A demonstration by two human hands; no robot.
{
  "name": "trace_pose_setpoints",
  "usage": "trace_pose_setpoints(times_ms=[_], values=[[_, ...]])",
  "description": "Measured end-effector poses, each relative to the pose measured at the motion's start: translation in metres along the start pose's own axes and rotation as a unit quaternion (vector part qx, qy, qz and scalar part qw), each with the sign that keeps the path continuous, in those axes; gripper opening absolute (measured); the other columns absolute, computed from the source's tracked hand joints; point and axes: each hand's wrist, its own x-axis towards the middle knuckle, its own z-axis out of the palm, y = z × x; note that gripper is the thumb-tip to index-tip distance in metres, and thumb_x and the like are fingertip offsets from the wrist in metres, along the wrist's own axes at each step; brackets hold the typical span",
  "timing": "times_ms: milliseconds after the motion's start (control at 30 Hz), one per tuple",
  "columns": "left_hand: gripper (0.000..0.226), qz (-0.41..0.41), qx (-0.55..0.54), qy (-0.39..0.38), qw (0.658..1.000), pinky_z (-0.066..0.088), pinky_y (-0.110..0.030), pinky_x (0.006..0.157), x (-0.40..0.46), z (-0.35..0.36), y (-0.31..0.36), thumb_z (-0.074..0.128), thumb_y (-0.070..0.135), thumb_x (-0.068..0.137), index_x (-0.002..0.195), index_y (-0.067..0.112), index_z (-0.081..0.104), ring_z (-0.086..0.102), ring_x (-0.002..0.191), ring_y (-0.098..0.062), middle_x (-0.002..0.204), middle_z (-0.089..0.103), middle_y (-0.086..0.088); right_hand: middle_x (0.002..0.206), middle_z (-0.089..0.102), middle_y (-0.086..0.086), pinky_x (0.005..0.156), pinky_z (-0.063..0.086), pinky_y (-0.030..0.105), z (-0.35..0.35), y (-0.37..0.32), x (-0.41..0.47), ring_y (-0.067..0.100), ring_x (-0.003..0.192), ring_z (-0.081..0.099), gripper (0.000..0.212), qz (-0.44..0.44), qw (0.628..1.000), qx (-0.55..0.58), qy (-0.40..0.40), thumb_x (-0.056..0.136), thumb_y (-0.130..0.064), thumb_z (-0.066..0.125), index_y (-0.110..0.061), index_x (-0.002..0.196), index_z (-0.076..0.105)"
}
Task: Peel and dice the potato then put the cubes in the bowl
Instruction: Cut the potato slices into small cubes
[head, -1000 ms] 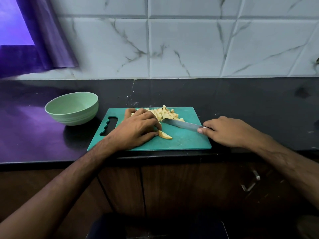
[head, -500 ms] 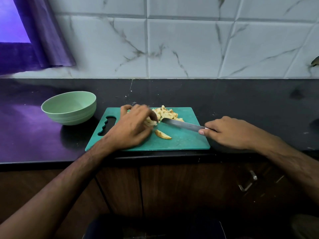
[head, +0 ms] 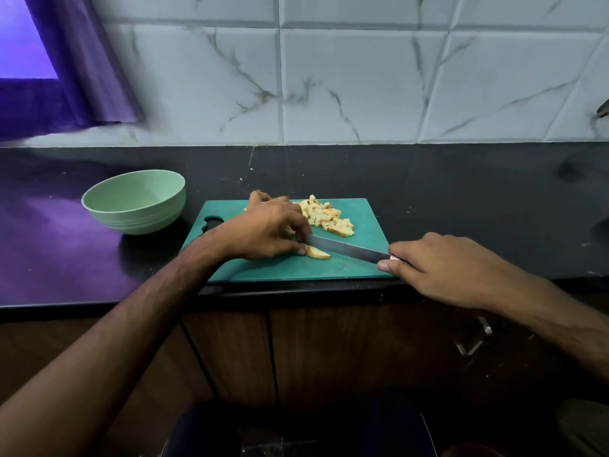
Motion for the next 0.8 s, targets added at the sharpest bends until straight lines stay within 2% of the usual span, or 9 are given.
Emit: trace_pose_setpoints(times_ms=[133, 267, 400, 567, 800], values=[[0.011, -0.013, -0.020, -0.022, 0.999, 0.024, -0.045, 0.104, 0.003, -0.001, 0.000, 0.074, 0.044, 0.089, 0.097, 0.039, 0.068, 0.048, 0.110, -0.001, 0.100, 0.063, 0.022, 0.078, 0.054, -0.009, 0.062, 0.046, 0.024, 0.005, -0.001, 0.000, 0.007, 0.070, 0.056, 0.037, -0.005, 1.000, 0.000, -0.001, 0.105, -0.056, 0.027, -0.032, 0.082, 0.042], [0.014, -0.025, -0.031, -0.042, 0.998, 0.025, -0.050, 0.106, 0.007, -0.005, 0.002, 0.076, 0.042, 0.088, 0.099, 0.035, 0.071, 0.052, 0.109, -0.002, 0.102, 0.067, 0.017, 0.081, 0.052, -0.012, 0.065, 0.052, 0.026, 0.012, -0.002, 0.001, 0.007, 0.067, 0.055, 0.033, -0.012, 1.000, -0.023, 0.013, 0.105, -0.057, 0.025, -0.033, 0.089, 0.041], [0.013, -0.025, -0.036, -0.053, 0.998, 0.023, -0.049, 0.109, 0.011, -0.009, 0.003, 0.078, 0.040, 0.086, 0.097, 0.036, 0.071, 0.055, 0.107, -0.003, 0.099, 0.068, 0.017, 0.076, 0.046, -0.011, 0.063, 0.049, 0.028, 0.021, -0.002, 0.002, 0.008, 0.063, 0.050, 0.033, -0.014, 0.996, -0.066, 0.064, 0.103, -0.060, 0.019, -0.033, 0.095, 0.036], [0.016, -0.017, -0.048, -0.055, 0.997, 0.022, -0.046, 0.110, 0.016, -0.005, 0.006, 0.078, 0.042, 0.086, 0.099, 0.035, 0.072, 0.054, 0.108, -0.001, 0.101, 0.067, 0.020, 0.075, 0.048, -0.010, 0.061, 0.050, 0.028, 0.026, 0.001, 0.001, 0.008, 0.062, 0.053, 0.036, -0.017, 0.993, -0.080, 0.080, 0.102, -0.061, 0.014, -0.033, 0.096, 0.035], [0.014, -0.020, -0.055, -0.074, 0.996, 0.023, -0.045, 0.110, 0.024, -0.006, 0.008, 0.083, 0.039, 0.081, 0.091, 0.036, 0.073, 0.057, 0.102, 0.002, 0.096, 0.069, 0.021, 0.074, 0.047, -0.009, 0.052, 0.037, 0.022, 0.024, -0.001, 0.000, 0.007, 0.059, 0.050, 0.035, -0.035, 0.995, -0.072, 0.053, 0.104, -0.058, 0.018, -0.031, 0.091, 0.036]])
